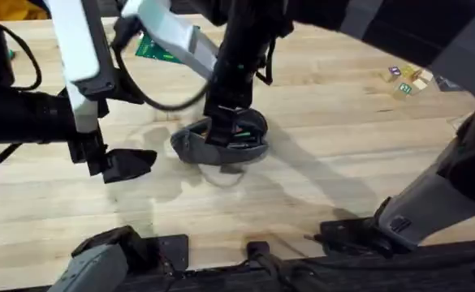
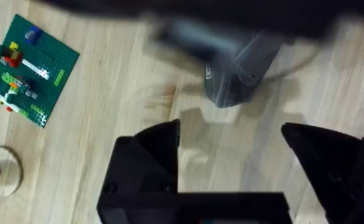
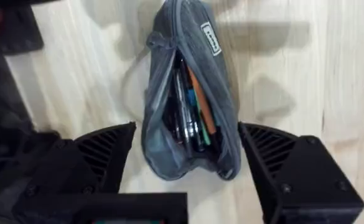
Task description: Unzip the bag, pick up the pens from the table one at a time and place them inside, then zip the bag closed.
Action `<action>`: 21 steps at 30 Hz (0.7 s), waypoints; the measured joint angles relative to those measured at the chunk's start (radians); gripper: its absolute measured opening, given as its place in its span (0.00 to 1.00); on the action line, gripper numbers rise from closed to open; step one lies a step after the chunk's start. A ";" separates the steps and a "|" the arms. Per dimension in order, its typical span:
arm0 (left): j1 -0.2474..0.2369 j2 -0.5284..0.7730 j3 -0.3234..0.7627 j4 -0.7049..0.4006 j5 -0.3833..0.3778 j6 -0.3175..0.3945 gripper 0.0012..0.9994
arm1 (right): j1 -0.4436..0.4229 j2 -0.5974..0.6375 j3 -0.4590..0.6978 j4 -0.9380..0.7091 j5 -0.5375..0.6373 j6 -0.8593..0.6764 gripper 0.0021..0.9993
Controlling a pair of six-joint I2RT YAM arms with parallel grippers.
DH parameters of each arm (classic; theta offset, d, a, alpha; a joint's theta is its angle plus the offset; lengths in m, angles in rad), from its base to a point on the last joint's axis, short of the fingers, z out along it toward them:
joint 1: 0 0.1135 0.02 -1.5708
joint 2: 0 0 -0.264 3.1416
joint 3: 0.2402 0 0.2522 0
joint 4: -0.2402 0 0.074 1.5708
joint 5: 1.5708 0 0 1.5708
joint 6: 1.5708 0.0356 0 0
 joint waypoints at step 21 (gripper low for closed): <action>0.000 0.000 0.000 0.008 -0.045 0.000 0.99 | 0.000 0.000 0.087 -0.083 -0.027 0.339 1.00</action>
